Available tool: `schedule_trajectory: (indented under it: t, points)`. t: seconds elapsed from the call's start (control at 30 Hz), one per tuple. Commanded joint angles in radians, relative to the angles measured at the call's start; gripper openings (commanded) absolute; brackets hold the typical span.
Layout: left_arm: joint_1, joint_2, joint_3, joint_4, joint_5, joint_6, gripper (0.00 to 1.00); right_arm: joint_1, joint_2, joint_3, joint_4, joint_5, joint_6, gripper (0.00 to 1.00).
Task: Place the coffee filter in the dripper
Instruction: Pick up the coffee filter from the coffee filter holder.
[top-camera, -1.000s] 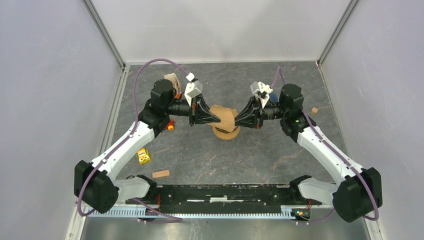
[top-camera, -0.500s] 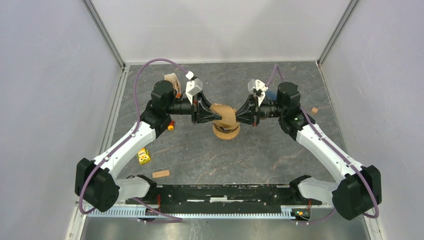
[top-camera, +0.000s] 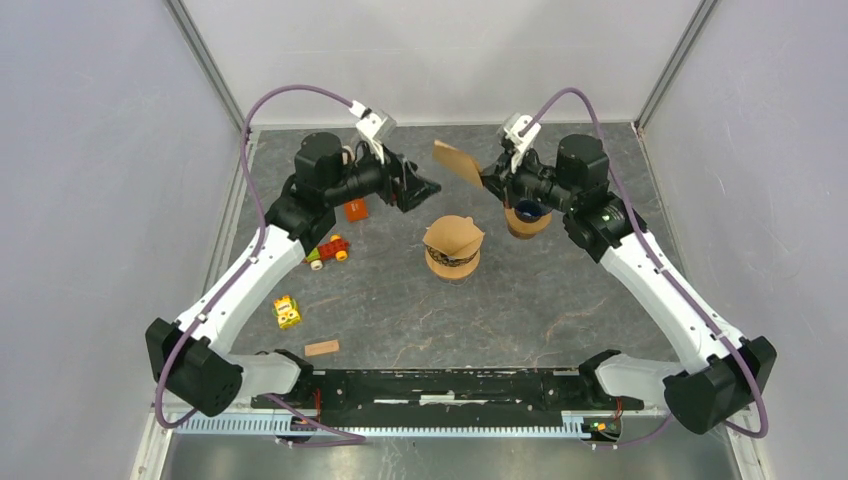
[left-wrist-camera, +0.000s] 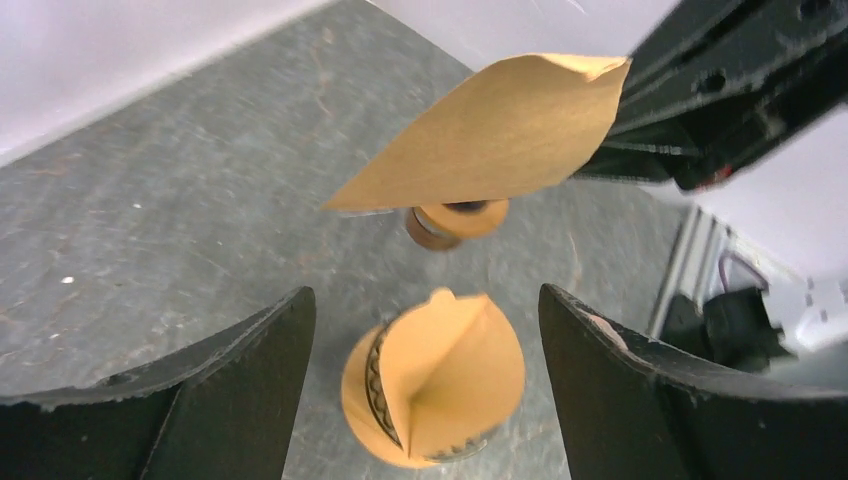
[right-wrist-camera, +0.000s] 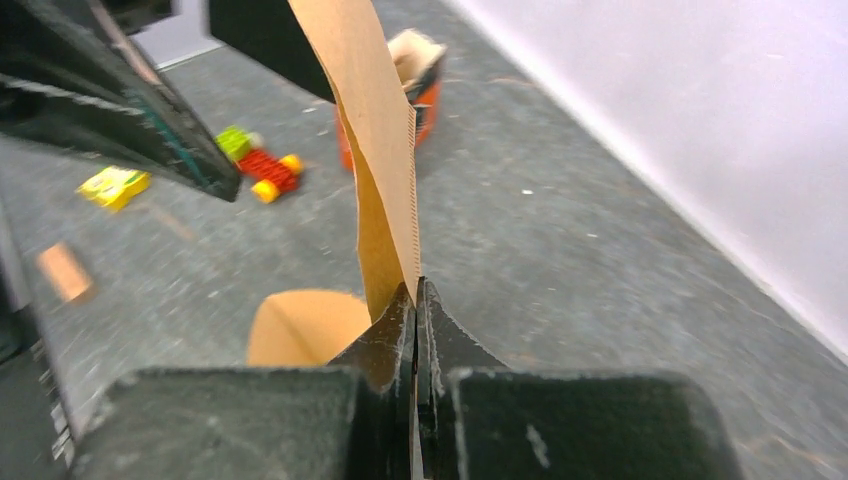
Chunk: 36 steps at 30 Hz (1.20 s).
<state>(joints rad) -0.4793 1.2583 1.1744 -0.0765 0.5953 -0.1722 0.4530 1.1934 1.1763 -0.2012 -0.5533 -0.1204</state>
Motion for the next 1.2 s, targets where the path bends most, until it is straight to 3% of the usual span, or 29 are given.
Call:
schedule_trajectory:
  t: [0.0, 0.3, 0.53, 0.83, 1.17]
  points:
    - [-0.033, 0.057, 0.134, -0.085, -0.238, -0.114, 0.88, 0.039, 0.053, 0.107, -0.003, 0.39, 0.05, 0.0]
    - [-0.136, 0.189, 0.319, -0.218, -0.437, -0.267, 0.83, 0.13, 0.167, 0.193, 0.009, 0.675, 0.194, 0.0]
    - [-0.17, 0.238, 0.405, -0.278, -0.504, -0.316, 0.8, 0.148, 0.18, 0.115, 0.064, 0.625, 0.321, 0.0]
    - [-0.178, 0.271, 0.455, -0.294, -0.541, -0.308, 0.79, 0.19, 0.192, 0.106, 0.054, 0.631, 0.324, 0.0]
    - [-0.189, 0.324, 0.498, -0.332, -0.591, -0.296, 0.68, 0.197, 0.189, 0.099, 0.04, 0.657, 0.32, 0.0]
